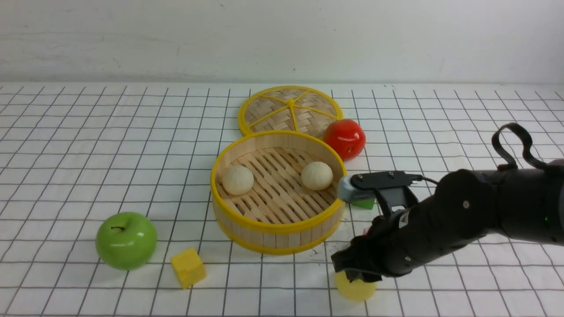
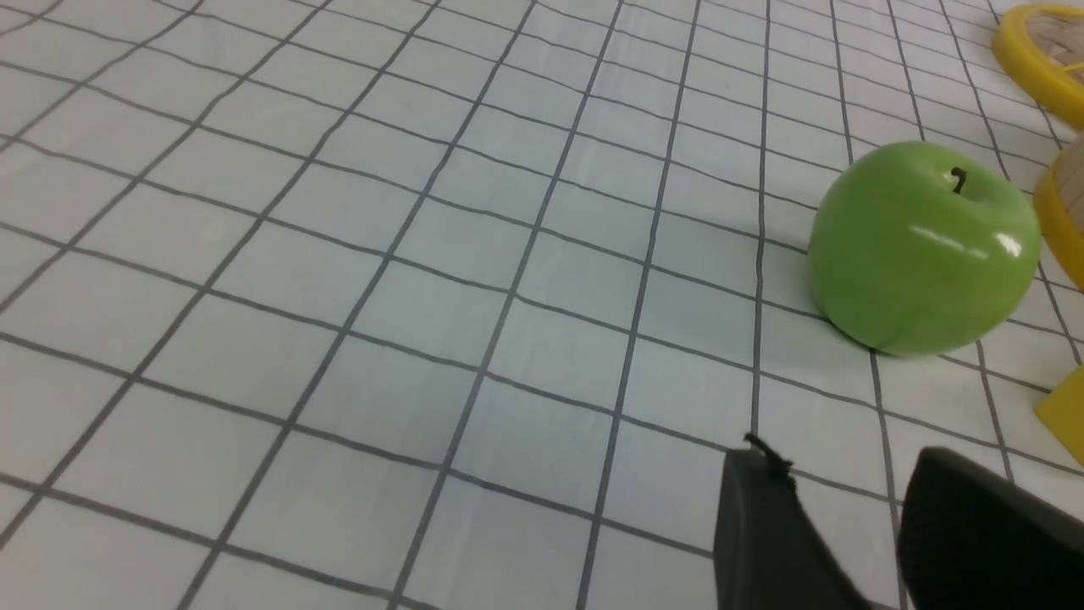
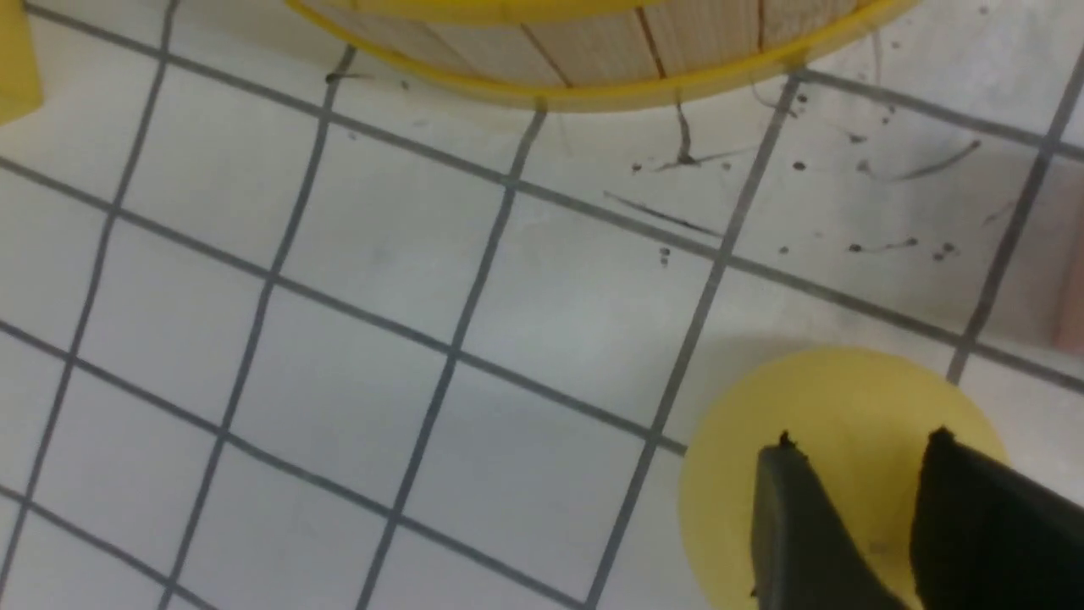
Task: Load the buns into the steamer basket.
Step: Use the right arm to grab a steamed stuffed bun
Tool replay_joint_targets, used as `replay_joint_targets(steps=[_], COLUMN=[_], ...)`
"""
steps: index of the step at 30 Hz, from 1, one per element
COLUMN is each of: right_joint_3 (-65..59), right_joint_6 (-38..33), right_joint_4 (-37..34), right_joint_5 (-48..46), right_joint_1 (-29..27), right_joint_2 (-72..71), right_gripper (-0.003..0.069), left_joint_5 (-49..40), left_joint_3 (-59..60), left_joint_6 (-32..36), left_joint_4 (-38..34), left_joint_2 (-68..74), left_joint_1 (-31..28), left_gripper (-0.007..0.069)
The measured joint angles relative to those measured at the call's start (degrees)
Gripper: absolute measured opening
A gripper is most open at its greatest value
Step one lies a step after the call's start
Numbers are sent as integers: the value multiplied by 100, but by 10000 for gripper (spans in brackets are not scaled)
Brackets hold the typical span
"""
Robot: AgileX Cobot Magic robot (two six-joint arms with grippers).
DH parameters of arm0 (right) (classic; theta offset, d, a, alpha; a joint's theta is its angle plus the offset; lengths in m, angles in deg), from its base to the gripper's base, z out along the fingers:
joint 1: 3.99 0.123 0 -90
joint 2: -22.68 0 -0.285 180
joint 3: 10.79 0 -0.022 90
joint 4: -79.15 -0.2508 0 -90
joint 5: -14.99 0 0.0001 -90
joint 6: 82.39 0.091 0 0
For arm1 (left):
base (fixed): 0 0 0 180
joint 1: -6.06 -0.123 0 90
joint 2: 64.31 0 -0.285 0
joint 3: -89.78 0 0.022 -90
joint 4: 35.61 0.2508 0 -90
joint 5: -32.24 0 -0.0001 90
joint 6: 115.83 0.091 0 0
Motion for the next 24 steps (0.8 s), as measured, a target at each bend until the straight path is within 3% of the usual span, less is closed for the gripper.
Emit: replay_joint_targets(steps=[1,4,8,24], right_joint_3=[0,0,0,5], right_joint_6=[0,-6,-6,-11], right_joint_4=[-6,-19,-33,-271], right_joint_5=[0,-6,-6,-128], right_joint_1=[0,0,0,0], right_joint_2=[0,5,5,-106], right_gripper=[188,78,-1,-9], left_joint_5=[0,0,0,0], left_joint_3=[0,0,0,0], left_joint_6=[0,0,0,0], left_joint_4=[0,0,0,0], left_joint_2=[0,0,0,0], left_joint_1=[0,0,0,0], left_gripper=[238,238,238,238])
